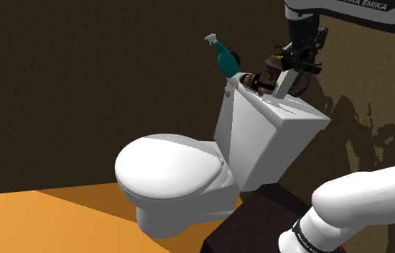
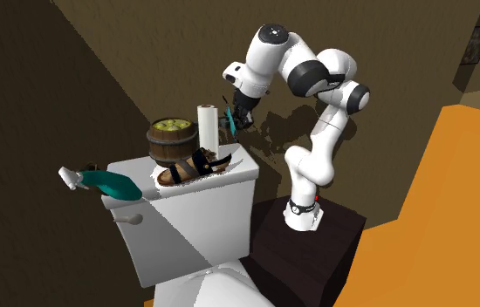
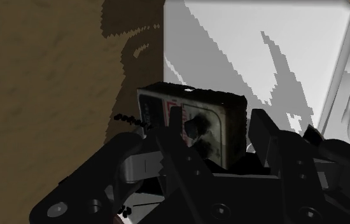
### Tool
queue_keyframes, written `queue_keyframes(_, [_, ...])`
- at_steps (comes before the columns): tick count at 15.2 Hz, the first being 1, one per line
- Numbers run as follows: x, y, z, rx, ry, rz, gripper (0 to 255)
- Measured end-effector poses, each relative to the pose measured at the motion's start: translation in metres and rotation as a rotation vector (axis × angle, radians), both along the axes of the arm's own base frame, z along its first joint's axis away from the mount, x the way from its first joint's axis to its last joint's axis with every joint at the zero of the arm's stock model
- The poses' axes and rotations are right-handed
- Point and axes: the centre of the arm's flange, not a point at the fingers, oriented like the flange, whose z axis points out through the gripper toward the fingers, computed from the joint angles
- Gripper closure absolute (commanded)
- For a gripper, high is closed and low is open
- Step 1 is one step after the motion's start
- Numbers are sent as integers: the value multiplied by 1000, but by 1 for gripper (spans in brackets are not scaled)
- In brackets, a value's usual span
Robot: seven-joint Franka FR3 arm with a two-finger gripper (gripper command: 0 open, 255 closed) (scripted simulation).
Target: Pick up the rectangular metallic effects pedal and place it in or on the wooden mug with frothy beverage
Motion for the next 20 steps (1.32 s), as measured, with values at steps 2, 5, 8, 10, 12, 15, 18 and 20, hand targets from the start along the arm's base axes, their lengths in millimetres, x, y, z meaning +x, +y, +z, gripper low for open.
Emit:
queue_keyframes(2, [0,0,10,0,0,0,255])
queue_keyframes(5, [0,-1,25,0,0,0,255])
queue_keyframes(8, [1,0,42,0,0,0,255])
queue_keyframes(10, [1,1,53,0,0,0,255])
queue_keyframes(12, [1,2,63,0,0,0,255])
queue_keyframes(15, [0,0,79,0,0,0,255])
queue_keyframes(18, [12,-22,85,1,0,0,255])
queue_keyframes(20, [22,-47,89,1,0,-1,255])
